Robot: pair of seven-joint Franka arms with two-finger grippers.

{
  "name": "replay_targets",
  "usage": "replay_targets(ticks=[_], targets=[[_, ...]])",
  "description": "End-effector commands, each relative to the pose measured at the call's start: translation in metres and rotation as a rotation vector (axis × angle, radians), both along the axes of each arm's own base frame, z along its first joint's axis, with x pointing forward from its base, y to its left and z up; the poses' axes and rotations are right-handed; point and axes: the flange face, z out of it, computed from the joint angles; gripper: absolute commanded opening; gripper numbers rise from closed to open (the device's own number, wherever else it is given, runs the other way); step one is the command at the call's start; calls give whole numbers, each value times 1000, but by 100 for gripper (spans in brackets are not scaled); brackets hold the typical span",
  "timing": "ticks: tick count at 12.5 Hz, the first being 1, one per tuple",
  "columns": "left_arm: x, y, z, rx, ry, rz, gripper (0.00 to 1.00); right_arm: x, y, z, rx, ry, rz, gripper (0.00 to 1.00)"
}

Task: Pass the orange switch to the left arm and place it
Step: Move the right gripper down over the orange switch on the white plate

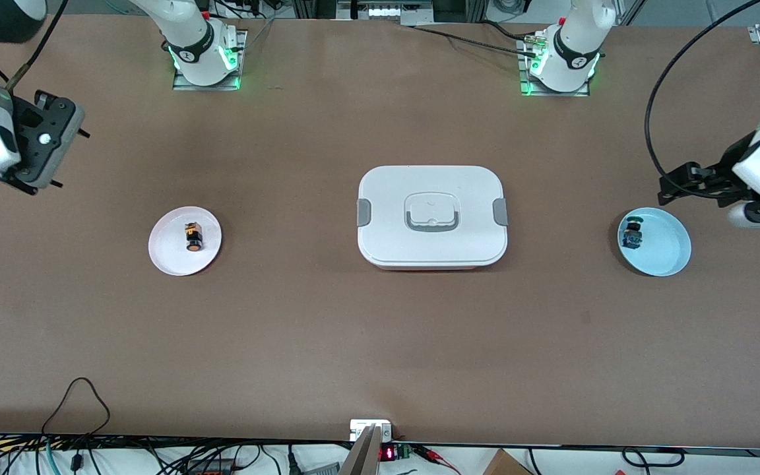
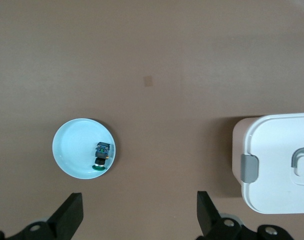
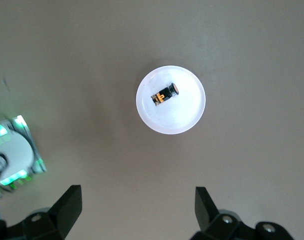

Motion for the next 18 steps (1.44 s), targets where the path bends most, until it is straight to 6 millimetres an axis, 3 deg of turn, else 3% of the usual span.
replay_targets(ticks=[1, 5, 6, 11, 12, 15, 18], targets=[[-2, 18, 9, -41, -8, -1, 100, 14, 1, -22, 3, 14, 178, 100], [-1, 22, -4, -38, 22, 11, 100, 20, 4, -65, 22, 71, 220, 100], [2, 21, -12, -36, 34, 9, 100, 19, 5, -84, 24, 81, 224, 100], [-1, 20, -8, -32, 49, 1, 100, 8, 26, -185, 34, 93, 280, 100], [-2, 21, -7, -32, 48, 3, 100, 9, 36, -198, 33, 88, 302, 100], [-3, 17, -2, -34, 37, -6, 100, 20, 40, -232, 43, 73, 376, 100], [-4, 16, -3, -34, 43, -5, 100, 28, 40, -250, 60, 49, 469, 100]])
